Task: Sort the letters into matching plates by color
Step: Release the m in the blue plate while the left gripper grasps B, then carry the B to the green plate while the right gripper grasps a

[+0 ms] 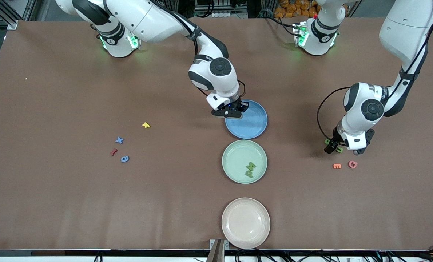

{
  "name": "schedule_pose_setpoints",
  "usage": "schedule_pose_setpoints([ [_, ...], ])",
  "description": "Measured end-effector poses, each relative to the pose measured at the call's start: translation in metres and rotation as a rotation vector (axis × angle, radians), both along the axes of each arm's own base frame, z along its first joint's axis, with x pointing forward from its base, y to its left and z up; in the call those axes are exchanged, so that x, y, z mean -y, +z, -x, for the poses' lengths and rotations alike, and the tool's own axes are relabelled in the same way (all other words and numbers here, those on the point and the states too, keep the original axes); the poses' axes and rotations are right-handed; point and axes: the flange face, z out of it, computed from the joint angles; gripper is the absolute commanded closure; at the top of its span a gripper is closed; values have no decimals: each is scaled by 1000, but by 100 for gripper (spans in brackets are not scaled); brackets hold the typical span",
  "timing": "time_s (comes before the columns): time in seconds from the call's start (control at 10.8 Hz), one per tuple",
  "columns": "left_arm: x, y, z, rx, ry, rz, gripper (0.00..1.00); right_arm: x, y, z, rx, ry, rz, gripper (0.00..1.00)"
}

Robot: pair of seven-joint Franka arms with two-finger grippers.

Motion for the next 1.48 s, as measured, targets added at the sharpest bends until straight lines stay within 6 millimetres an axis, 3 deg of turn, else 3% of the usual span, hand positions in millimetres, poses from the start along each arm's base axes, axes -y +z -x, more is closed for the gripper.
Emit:
schedule_pose_setpoints([
  [0.19,5,-14,1,13,-5,22,1,5,2,-10,7,-15,-1,36],
  [0.28,4,-15,1,17,-5,24,95,10,4,-18,12,-25,-4,37],
  [0.46,5,-14,1,21,-5,25,100,35,14,-46,9,5,48,38],
  [0.65,9,-10,-2,35,-12,30,100,87,39,-89,2,96,129,39],
  [0.83,13,-8,-3,42,-19,32,100,155,56,-136,16,212,165,40],
  [1.2,24,10,-23,99,-25,46,100,302,57,-198,13,348,203,36],
  [1.39,49,32,-43,156,-2,76,100,374,51,-210,-8,410,214,35],
  [1.48,74,43,-55,188,11,105,100,406,47,-214,-22,422,202,35],
])
